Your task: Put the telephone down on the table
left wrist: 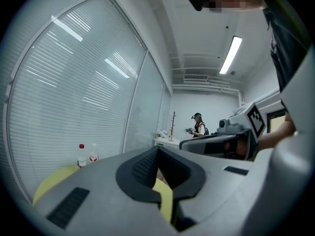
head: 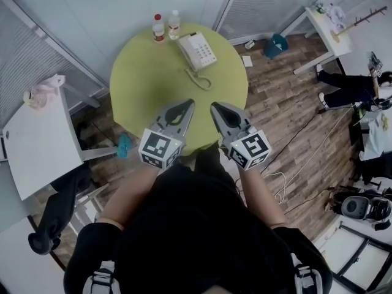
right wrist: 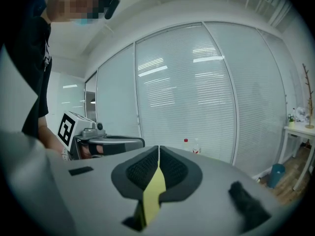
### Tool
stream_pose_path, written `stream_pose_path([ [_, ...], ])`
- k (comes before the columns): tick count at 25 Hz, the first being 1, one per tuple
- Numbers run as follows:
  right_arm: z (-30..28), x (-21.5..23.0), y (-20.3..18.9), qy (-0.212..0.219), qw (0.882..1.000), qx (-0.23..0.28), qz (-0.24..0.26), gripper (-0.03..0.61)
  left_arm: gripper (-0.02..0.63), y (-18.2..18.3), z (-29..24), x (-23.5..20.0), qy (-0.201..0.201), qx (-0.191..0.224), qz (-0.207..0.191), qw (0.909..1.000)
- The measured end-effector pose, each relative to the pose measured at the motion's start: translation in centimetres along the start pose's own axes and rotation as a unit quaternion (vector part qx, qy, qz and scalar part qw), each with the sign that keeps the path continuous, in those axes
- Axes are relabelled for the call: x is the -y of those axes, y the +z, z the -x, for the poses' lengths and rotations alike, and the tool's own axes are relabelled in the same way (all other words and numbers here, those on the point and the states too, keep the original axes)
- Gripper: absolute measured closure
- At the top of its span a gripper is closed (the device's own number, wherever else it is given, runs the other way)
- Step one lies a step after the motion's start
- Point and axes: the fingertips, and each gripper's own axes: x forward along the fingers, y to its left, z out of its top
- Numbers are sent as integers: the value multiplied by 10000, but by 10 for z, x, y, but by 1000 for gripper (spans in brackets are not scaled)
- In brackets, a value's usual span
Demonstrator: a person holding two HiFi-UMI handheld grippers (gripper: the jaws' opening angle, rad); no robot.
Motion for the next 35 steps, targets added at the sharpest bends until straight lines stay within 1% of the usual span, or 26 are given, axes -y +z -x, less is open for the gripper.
stream_pose_path([
  [8, -39, 37, 2, 233, 9997, -63, 46, 558, 604, 2, -30, -35, 381, -16, 32, 9993],
  [12, -63, 71, 3, 290, 9994, -160, 59, 558, 604, 2, -58, -52, 469, -35, 44, 9989],
  [19, -109, 128, -13, 339, 9989, -305, 120, 558, 604, -13, -106, -90, 892, -170, 116, 9958],
  [24, -154, 174, -35, 386, 9975, -586, 53, 558, 604, -30, -146, -117, 1101, -155, -7, 9938],
  [29, -205, 204, -74, 403, 9940, -1014, -54, 558, 604, -56, -172, -156, 1507, -126, 112, 9884],
  [32, -235, 221, -98, 440, 9905, -1303, 52, 558, 604, -75, -186, -178, 1692, -119, 204, 9853],
  [35, -261, 237, -122, 451, 9863, -1578, 176, 558, 604, -95, -198, -196, 1813, -205, 229, 9829],
])
